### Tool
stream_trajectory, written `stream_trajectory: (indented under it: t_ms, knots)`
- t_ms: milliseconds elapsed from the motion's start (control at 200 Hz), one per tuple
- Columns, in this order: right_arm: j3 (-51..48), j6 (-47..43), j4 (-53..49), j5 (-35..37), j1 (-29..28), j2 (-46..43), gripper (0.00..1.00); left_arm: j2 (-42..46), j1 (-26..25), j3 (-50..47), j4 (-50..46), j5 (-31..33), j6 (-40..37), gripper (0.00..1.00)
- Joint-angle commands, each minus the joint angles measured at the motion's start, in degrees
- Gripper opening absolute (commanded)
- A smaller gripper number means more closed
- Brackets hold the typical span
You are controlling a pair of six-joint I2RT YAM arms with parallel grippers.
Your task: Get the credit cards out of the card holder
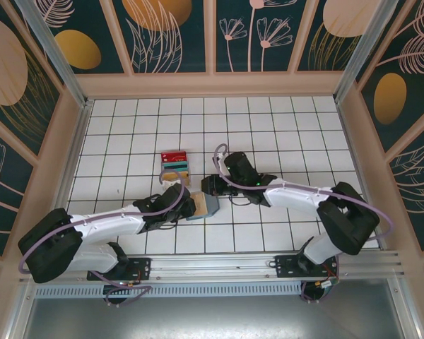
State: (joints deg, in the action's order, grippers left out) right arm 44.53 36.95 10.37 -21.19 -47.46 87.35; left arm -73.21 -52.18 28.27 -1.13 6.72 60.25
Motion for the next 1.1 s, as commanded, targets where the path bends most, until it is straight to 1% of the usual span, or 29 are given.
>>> stream_trajectory:
  t_ms: [0, 155, 245, 455, 731, 771, 1091]
  knots:
    - [0.3, 0.09, -0.86, -1.4, -0.26, 3.11, 0.17, -0.83, 0.19, -0.5, 1.77, 0.75, 0.89, 0.15]
    - [-0.32, 0.56, -1.23, -2.6, -0.09, 6.44, 0.16, -2.48, 0.18, -0.35, 1.97, 0.48, 1.12, 0.15]
    - [-1.25, 1.27, -0.77, -2.89, 0.22, 7.59, 0.19, -3.25, 0.17, -0.17, 1.65, 0.31, 1.1, 0.14]
    - [-2.53, 1.9, -1.24, -2.89, 1.01, 8.21, 0.2, -4.15, 0.21, -0.39, 1.22, 0.3, 1.62, 0.12]
    - [-2.62, 1.63, -0.74, -5.74, 1.41, 10.72, 0.21, -5.01, 0.18, -0.58, 1.3, -0.23, 1.98, 0.1]
    - [-2.63, 1.56, -0.64, -6.11, 1.41, 11.28, 0.21, -5.02, 0.21, -0.59, 1.37, -0.3, 2.05, 0.08]
    - [-2.08, 1.72, 0.48, -8.02, 1.32, 13.19, 0.2, -5.65, 0.24, -0.58, 1.98, -1.07, 2.15, 0.07]
